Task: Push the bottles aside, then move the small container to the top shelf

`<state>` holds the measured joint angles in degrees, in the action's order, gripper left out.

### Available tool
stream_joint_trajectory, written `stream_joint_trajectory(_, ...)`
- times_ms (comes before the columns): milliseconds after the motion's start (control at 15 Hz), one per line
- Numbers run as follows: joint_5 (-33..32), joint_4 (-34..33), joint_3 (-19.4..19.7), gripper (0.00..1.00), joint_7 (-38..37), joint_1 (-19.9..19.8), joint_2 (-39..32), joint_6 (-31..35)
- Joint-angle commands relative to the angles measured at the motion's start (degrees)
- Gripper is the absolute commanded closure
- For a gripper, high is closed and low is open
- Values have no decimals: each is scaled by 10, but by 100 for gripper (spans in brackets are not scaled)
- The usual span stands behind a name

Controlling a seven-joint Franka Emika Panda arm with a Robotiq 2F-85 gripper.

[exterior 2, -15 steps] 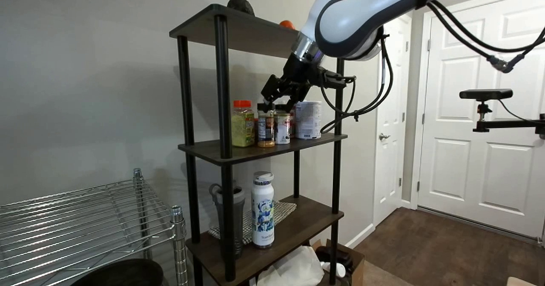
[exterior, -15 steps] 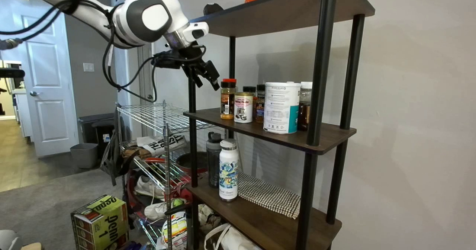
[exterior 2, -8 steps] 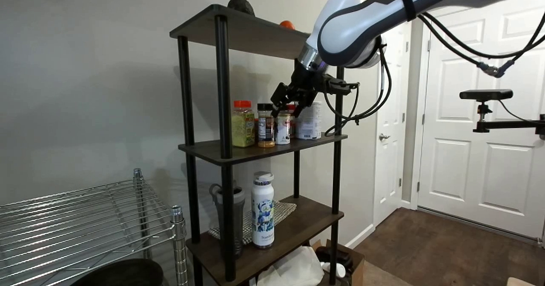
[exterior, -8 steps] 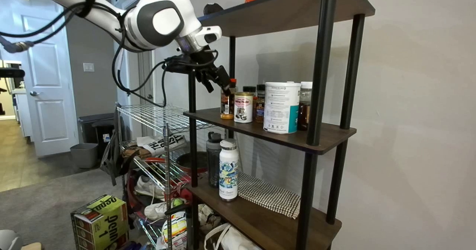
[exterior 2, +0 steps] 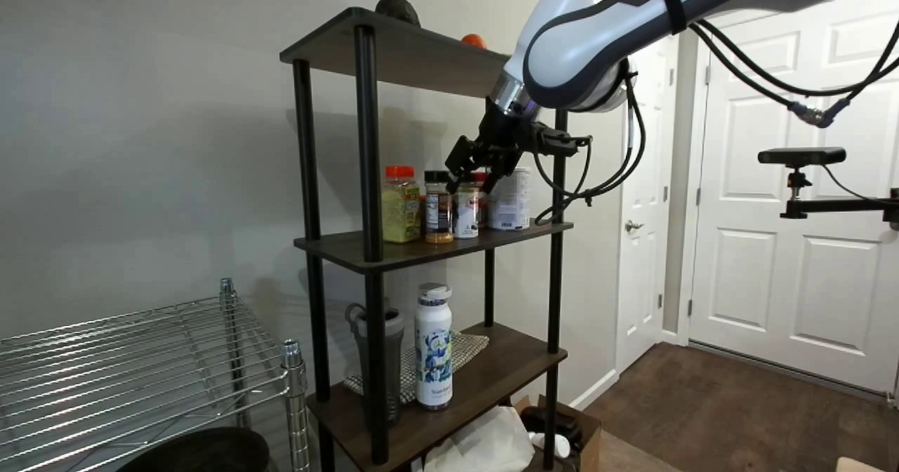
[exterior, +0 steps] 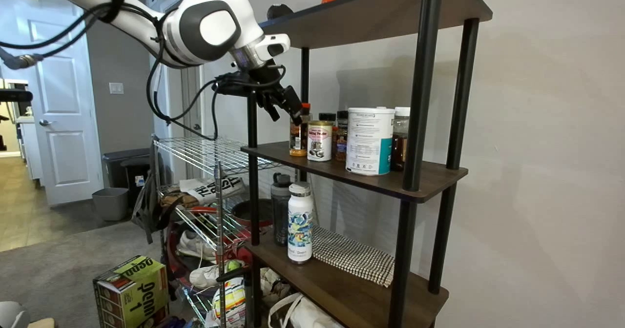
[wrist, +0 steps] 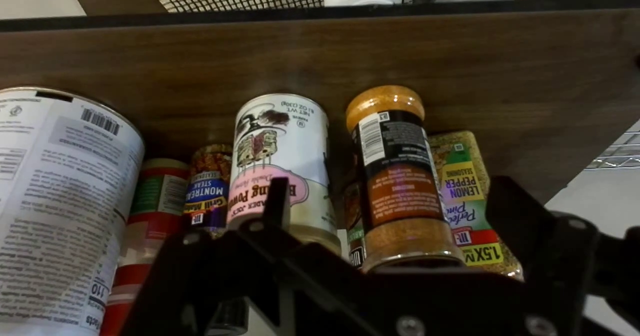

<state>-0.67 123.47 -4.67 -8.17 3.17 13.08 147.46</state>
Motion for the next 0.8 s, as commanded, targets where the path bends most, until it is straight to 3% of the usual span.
stream_joint_trajectory(0,1,-1,-1,0,2,-2,0,-1)
stream_joint_trajectory(267,1,15,1,0,6,-2,9,24)
stream_joint_trajectory(733,64,92,40,0,57,15,13,223)
